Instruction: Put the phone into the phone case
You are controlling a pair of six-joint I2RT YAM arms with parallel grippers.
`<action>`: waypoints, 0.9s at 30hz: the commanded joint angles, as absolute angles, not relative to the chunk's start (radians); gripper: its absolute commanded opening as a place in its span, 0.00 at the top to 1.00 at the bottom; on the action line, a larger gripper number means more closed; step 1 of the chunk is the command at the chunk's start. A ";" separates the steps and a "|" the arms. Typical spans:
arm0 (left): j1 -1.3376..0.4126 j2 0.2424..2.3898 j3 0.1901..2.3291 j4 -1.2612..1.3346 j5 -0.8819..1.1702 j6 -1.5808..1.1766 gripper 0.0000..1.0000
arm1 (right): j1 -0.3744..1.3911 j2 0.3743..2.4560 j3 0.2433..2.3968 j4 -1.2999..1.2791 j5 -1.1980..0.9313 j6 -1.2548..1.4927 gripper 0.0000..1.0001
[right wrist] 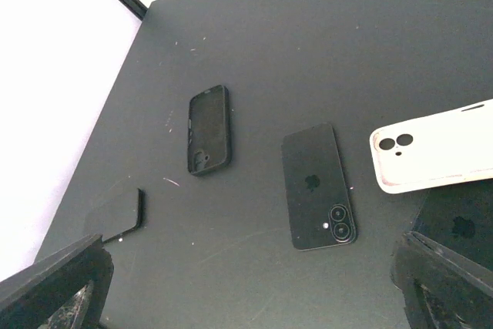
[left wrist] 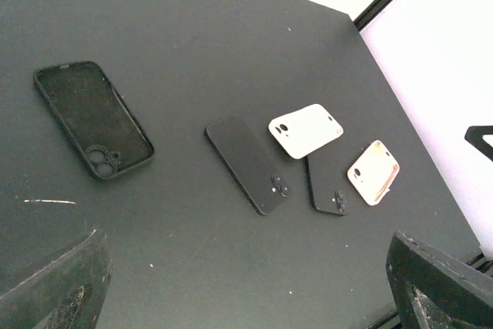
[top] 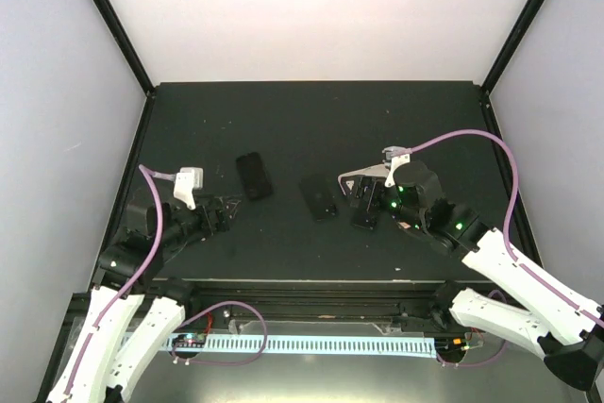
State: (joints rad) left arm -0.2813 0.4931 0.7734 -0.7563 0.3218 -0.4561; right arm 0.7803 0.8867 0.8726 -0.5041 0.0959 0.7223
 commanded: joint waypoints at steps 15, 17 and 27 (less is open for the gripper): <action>-0.275 0.519 0.720 -0.726 0.331 -0.481 0.01 | 0.790 1.035 0.893 -0.453 -0.027 0.643 0.00; -0.275 0.517 0.712 -0.721 0.334 -0.482 0.01 | 0.794 1.107 0.916 -0.462 -0.040 0.613 0.01; -0.275 0.516 0.669 -0.718 0.344 -0.541 0.01 | 0.825 1.501 1.096 -0.511 0.082 0.504 0.20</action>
State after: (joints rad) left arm -0.2813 0.5171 0.6849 -0.7429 0.3233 -0.4919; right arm 0.8093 1.4063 1.0183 -0.5007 0.0216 0.5697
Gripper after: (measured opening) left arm 0.990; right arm 0.834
